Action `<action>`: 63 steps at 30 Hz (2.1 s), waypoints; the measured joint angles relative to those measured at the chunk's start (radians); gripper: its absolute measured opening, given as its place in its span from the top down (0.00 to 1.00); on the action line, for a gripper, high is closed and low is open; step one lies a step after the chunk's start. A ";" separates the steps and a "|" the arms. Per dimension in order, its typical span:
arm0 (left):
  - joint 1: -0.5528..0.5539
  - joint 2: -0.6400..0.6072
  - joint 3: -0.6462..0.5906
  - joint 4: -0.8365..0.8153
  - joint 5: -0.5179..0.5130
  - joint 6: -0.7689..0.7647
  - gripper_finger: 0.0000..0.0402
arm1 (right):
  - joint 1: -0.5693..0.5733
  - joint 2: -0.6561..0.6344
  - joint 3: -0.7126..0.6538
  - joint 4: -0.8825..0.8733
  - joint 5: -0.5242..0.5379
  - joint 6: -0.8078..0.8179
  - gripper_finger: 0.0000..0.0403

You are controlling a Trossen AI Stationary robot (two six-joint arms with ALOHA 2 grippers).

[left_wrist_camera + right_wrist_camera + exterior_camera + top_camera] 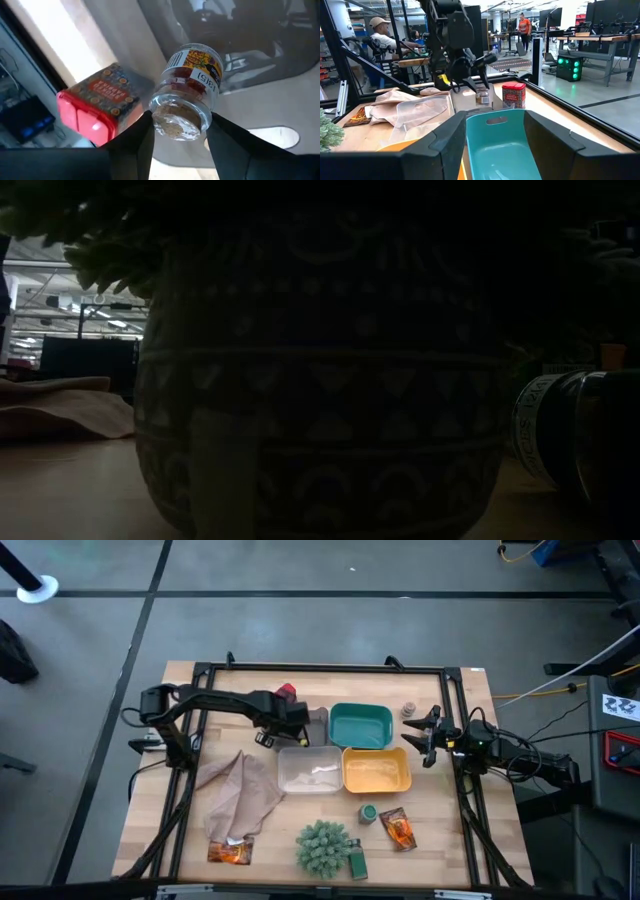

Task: Sort spices by type
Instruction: Put the left brown seasoning bottle into the black bin

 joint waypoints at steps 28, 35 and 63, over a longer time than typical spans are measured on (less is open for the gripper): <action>-0.033 0.020 0.000 0.068 -0.002 0.106 0.61 | 0.000 0.000 0.000 -0.001 0.000 0.000 0.51; -0.033 0.020 -0.001 0.113 0.003 0.106 0.61 | 0.000 0.000 0.000 -0.001 0.000 0.000 0.51; -0.033 0.063 -0.001 0.133 0.002 0.079 0.58 | 0.000 0.000 0.000 -0.001 0.000 0.000 0.51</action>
